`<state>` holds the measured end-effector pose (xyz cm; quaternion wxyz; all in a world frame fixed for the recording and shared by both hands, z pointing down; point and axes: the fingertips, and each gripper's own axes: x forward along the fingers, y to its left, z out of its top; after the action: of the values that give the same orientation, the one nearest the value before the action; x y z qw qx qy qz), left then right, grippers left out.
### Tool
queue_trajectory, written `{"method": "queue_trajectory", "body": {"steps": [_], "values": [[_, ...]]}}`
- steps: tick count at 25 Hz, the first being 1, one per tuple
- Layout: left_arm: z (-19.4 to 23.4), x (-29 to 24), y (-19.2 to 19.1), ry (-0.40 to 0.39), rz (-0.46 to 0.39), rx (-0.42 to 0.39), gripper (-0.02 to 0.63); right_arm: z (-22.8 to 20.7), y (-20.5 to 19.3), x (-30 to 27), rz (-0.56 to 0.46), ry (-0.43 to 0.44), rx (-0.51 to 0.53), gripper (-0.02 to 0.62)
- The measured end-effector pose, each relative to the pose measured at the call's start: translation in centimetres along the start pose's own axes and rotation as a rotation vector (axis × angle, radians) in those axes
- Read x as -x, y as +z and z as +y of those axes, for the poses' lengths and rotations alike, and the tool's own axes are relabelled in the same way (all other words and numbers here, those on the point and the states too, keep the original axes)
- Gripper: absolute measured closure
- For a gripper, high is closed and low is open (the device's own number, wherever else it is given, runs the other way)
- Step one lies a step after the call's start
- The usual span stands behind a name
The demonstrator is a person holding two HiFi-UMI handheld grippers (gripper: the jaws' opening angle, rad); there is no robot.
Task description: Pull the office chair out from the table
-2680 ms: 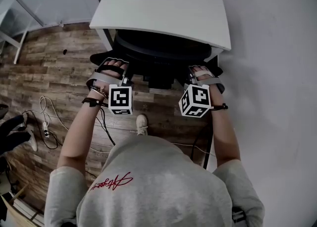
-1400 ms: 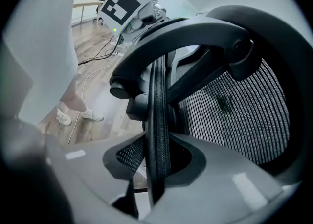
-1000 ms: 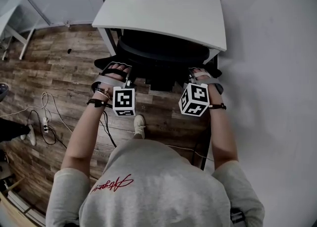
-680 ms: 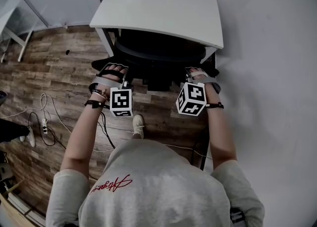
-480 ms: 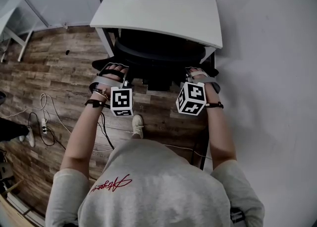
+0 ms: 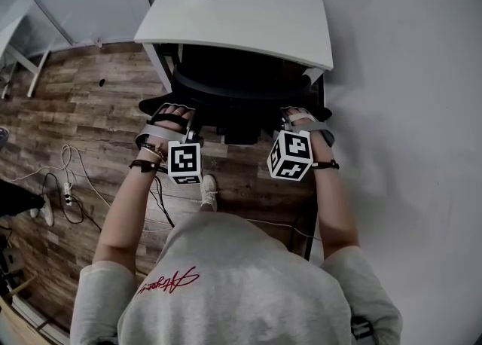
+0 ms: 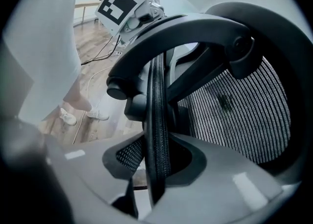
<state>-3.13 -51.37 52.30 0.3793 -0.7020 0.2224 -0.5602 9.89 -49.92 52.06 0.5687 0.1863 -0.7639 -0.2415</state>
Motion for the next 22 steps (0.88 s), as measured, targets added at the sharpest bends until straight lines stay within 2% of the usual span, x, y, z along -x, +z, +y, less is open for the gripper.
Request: {"method": "queue_trajectory", "body": {"steps": [4,22], "values": [[-2.3,1.6,0.9,0.004,0.0,-0.002,0.522,2.8,0.1,1.1,0.005,-0.004,-0.005,0.488],[-2.2,2.2,1.0,-0.007,0.002,-0.007,0.522,3.0,0.0,1.9,0.02,0.017,-0.019,0.488]]}}
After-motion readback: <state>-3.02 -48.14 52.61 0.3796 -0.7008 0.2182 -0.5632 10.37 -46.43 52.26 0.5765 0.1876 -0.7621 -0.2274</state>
